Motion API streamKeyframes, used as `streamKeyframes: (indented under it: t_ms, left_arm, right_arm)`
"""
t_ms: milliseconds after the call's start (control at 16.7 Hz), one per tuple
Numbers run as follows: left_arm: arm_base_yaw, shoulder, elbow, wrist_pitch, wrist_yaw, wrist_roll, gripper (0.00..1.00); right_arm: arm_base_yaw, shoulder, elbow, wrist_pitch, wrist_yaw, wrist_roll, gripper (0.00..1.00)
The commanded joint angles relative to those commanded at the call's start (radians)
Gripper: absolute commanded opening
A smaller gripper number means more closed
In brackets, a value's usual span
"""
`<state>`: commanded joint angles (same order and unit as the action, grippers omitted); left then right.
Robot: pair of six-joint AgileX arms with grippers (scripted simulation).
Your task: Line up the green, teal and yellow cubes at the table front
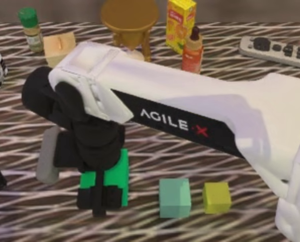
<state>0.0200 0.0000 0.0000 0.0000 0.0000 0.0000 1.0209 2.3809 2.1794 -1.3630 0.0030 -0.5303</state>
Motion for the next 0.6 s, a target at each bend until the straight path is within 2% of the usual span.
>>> streamKeyframes:
  t_ms: [180, 600]
  left_arm:
    - [0.000, 0.000, 0.000, 0.000, 0.000, 0.000, 1.00]
    - [0.000, 0.000, 0.000, 0.000, 0.000, 0.000, 1.00]
  right_arm:
    - [-0.003, 0.002, -0.039, 0.042, 0.001, 0.003, 0.00]
    - [0.005, 0.029, -0.227, 0.255, 0.001, -0.001, 0.00]
